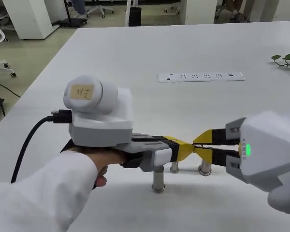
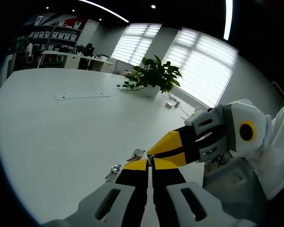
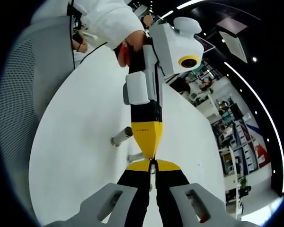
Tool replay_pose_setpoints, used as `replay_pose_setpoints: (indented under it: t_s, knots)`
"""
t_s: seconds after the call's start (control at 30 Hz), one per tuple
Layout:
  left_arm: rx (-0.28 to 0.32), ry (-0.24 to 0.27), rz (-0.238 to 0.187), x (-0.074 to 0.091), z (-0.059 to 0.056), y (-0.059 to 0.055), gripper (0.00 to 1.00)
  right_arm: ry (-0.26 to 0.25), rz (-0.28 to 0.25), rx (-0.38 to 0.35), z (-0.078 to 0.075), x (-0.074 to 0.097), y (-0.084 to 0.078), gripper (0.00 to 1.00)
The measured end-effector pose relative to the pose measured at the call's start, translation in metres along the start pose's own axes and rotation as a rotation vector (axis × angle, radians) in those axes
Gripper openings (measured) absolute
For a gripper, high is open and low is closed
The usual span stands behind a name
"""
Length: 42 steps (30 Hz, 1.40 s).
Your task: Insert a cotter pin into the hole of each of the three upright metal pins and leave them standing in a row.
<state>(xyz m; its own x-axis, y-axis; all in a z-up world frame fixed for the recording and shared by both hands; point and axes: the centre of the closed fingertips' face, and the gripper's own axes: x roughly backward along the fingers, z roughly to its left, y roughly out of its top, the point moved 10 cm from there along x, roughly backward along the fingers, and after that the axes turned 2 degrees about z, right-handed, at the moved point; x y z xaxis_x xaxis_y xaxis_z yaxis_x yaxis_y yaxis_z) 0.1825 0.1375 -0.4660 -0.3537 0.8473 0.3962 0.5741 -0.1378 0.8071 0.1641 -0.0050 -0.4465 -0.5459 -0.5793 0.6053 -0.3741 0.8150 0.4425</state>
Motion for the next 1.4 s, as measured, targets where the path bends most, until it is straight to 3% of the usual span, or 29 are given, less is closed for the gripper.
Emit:
replay_pose_setpoints:
  t_s: [0.17,0.27,0.33,0.43,0.5,0.6,0.67,0.73,0.77,0.97,1.07,1.23,1.4]
  knots:
    - [-0.002,0.003,0.004,0.001,0.0,-0.001,0.0,0.004,-0.002,0.011,0.0,0.0,0.0,0.0]
    - [0.0,0.014,0.005,0.003,0.003,-0.002,0.0,-0.006,0.003,0.014,-0.001,0.0,-0.002,0.17]
    - [-0.001,0.02,0.002,0.005,0.004,-0.001,0.0,-0.015,0.002,0.01,-0.002,0.001,-0.003,0.23]
    - [-0.008,0.03,-0.004,0.009,0.006,-0.001,0.0,-0.009,-0.004,-0.053,-0.005,0.004,-0.008,0.26]
    - [-0.011,0.036,-0.012,0.013,0.008,0.0,0.0,-0.02,-0.005,-0.112,-0.008,0.005,-0.012,0.35]
    - [-0.058,0.039,-0.025,0.019,0.008,0.002,0.0,-0.019,0.018,-0.211,-0.016,0.007,-0.022,0.42]
    - [-0.108,0.047,-0.031,0.022,0.007,0.004,0.0,0.039,0.008,-0.315,-0.02,0.008,-0.027,0.45]
    - [-0.121,0.055,-0.025,0.024,0.007,0.005,0.0,0.097,-0.024,-0.405,-0.024,0.008,-0.03,0.48]
    - [-0.124,0.058,-0.024,0.025,0.007,0.005,0.0,0.102,-0.029,-0.438,-0.027,0.009,-0.031,0.48]
    - [-0.191,0.063,-0.007,0.027,0.007,0.001,0.0,0.231,-0.099,-0.539,-0.038,0.01,-0.03,0.48]
    - [-0.232,0.056,-0.007,0.028,0.006,0.001,0.0,0.286,-0.079,-0.508,-0.041,0.01,-0.028,0.52]
    - [-0.367,0.03,-0.014,0.027,0.004,0.002,0.0,0.333,-0.069,-0.48,-0.043,0.007,-0.025,0.51]
    - [-0.412,0.01,-0.016,0.026,0.003,0.001,0.0,0.418,-0.081,-0.471,-0.039,0.006,-0.023,0.47]
